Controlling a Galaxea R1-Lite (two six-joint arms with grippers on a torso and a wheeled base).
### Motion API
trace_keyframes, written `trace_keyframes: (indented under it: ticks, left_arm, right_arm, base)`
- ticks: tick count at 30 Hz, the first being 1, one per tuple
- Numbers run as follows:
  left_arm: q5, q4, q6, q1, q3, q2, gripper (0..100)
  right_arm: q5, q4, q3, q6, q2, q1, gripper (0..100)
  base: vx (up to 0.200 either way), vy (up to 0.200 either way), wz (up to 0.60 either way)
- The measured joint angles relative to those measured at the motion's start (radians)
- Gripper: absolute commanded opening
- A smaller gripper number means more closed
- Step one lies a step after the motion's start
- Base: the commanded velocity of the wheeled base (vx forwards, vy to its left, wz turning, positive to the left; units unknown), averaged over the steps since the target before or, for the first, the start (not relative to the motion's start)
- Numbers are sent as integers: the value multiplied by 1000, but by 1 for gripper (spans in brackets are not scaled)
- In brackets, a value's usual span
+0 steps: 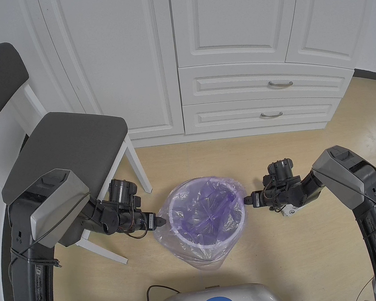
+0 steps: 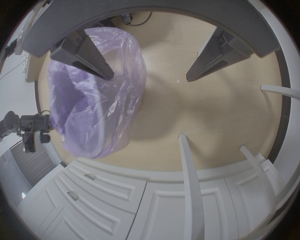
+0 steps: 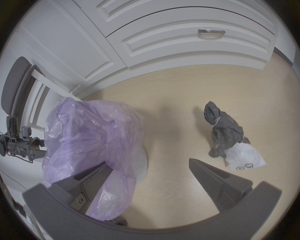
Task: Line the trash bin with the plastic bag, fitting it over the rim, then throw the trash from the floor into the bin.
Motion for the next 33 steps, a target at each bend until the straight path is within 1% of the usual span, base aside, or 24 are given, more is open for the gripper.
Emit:
trace_keyframes:
  ticks: [5,10,14,19,23,25,29,33]
  left_arm:
    - [3,169,37,24,-215,81,100]
    - [2,253,70,39,-405,164,100]
    - [0,275,79,38,-484,213,100]
    - [5,280,85,17,-497,236,100]
    - [32,278,88,0,-464,219,100]
    - [58,275,89,-8,-432,199,100]
    - [134,263,89,-14,-365,164,100]
    - [187,214,88,-20,-310,136,100]
  right_arm:
    - [-2,-24,-30,-3,30,-3,100]
    - [-3,-34,-72,-6,65,-3,100]
    - [0,-18,-102,-7,87,-2,100]
    - [2,112,-195,-9,119,-1,100]
    - [-1,204,-282,-10,149,-3,100]
    - [-3,221,-309,-8,163,-7,100]
    - [-11,269,-338,-7,182,-9,100]
    - [-50,421,-377,-16,201,-10,100]
  base:
    - [0,0,0]
    - [0,0,0]
    - [0,0,0]
    - [0,0,0]
    - [0,0,0]
    - [0,0,0]
    - [0,0,0]
    - [0,0,0]
